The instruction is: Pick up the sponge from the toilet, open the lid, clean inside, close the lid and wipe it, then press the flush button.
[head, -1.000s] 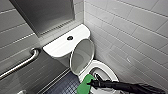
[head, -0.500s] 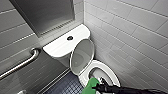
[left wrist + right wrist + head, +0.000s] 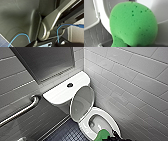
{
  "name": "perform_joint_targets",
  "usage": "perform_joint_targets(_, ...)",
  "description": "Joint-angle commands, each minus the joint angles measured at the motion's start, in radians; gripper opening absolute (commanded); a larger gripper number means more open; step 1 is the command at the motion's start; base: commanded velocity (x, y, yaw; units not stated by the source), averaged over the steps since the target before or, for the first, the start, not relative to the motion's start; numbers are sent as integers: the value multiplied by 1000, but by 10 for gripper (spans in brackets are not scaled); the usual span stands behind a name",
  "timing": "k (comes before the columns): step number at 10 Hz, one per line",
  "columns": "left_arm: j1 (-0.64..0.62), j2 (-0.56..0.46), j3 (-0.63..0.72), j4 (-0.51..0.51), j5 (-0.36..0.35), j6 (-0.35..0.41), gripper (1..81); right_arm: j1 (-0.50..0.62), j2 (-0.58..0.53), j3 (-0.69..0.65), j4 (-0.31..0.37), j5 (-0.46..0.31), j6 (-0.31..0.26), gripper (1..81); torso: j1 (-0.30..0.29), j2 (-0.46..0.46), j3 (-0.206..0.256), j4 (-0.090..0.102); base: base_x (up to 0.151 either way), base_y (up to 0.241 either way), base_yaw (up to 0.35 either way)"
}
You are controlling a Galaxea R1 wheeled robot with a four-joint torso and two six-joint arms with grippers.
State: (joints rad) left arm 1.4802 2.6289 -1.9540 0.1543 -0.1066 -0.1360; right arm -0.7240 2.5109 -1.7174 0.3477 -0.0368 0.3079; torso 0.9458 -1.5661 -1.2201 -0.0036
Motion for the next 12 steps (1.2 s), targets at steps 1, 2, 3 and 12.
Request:
perform_joint_targets(1,38,-15,26,11,79,1,811,-24,-128,118,-3,4,4,10,0,0,0,0,0,0,0)
perform_joint_targets(2,38,-16,26,11,79,1,811,-44,-174,148,-3,26,4,10,0,0,0,0,0,0,0)
perform_joint_targets(3,38,-16,26,11,79,1,811,-61,-229,179,-4,49,4,10,0,0,0,0,0,0,0)
perform_joint_targets(12,21,-50,55,8,42,-4,811,-412,-458,220,-50,97,-51,10,0,0,0,0,0,0,0)
